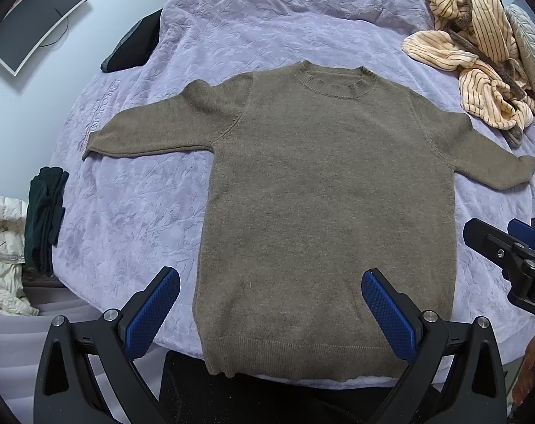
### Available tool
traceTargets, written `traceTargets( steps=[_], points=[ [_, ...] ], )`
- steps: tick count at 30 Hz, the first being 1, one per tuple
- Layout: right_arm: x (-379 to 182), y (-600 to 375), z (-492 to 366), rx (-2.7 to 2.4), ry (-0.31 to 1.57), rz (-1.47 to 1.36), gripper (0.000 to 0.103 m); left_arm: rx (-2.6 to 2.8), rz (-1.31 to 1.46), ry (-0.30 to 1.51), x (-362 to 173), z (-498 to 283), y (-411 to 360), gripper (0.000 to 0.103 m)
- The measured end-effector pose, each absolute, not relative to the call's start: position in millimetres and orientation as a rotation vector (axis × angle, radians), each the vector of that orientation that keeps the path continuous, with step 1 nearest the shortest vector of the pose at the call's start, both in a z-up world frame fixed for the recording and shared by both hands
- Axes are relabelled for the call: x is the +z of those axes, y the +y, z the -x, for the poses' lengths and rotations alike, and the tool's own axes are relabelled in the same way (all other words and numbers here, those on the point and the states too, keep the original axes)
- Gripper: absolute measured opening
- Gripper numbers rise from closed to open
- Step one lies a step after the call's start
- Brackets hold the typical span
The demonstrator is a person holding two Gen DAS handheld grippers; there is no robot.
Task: Fold small clothes
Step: 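Grasp the sweater sleeve cuff with the left gripper and fold it across the body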
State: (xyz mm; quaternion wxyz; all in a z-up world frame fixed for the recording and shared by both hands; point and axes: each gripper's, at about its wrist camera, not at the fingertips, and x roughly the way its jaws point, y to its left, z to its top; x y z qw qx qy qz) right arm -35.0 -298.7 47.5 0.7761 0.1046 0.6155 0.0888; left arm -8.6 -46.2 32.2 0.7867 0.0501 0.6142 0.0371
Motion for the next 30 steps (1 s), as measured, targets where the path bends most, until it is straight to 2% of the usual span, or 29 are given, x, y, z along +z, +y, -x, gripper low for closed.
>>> traceTargets(
  steps=[8, 13, 19, 24, 30],
  points=[
    [47, -280, 31, 0.147, 1.356, -0.215, 0.103, 0.020, -0.047, 1.336, 17, -5, -14, 0.103],
    [49, -250, 26, 0.113, 1.365, -0.212, 0.103, -0.036, 0.061, 1.357, -3, -34, 37, 0.103],
    [37, -184, 7, 0.121, 1.392, -0.207, 0.103, -0.031, 0.221, 1.325, -23, -82, 138, 0.103],
    [22, -112, -12, 0.204, 1.418, -0.172, 0.103, 0.108, 0.292, 1.211, -39, -126, 248, 0.103],
    [-6, -44, -25, 0.273, 1.475, -0.110, 0.103, 0.125, 0.540, 1.117, -89, -168, 365, 0.103]
  ],
)
